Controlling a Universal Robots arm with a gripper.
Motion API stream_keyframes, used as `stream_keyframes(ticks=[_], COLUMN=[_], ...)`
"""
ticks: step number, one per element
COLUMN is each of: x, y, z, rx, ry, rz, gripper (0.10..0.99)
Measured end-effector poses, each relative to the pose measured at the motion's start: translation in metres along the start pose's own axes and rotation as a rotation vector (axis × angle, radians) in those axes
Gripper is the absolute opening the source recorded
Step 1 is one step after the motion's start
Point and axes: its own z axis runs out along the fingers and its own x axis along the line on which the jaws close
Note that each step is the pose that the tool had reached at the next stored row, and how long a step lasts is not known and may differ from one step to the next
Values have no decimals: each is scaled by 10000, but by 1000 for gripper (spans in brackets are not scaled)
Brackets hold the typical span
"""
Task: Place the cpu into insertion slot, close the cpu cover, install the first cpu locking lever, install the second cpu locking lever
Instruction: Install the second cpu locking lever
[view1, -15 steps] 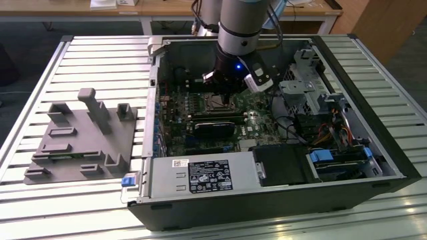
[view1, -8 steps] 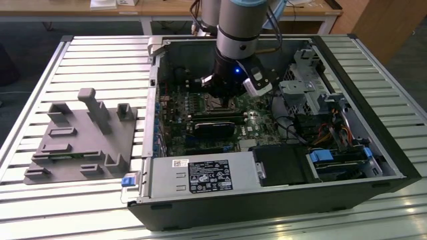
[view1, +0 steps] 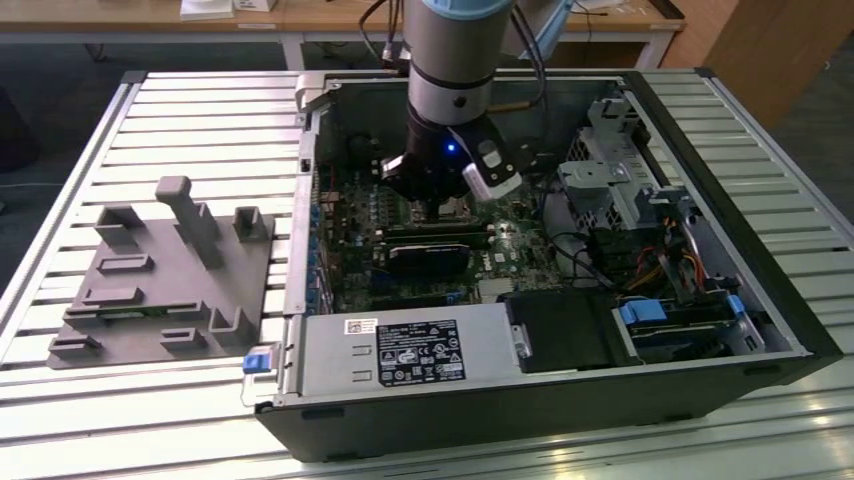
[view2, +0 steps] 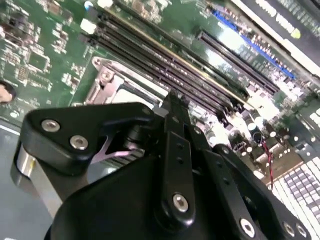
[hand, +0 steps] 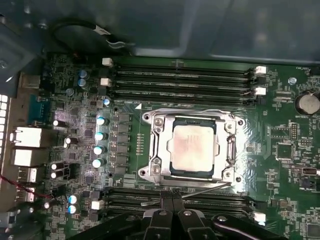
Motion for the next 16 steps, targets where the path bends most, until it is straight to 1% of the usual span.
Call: stream_keyframes(ticks=[6,7,8,10,11,12,13,16], x=[4,6,11,27,34,41,52,93], y=[-19,-25,-33,-46,-56,-70,-87,-133], z=[50,54,56,57,57,58,58,63], rx=[-87,-138,-222,-448,-544,-599,-633,-677], ry=[9,8,4,-5,-8,-11,-12,-13], rz=[0,-3,-4,-8,-11,-13,-12,-13], gripper=[106,106,106,106,106,106,106,106])
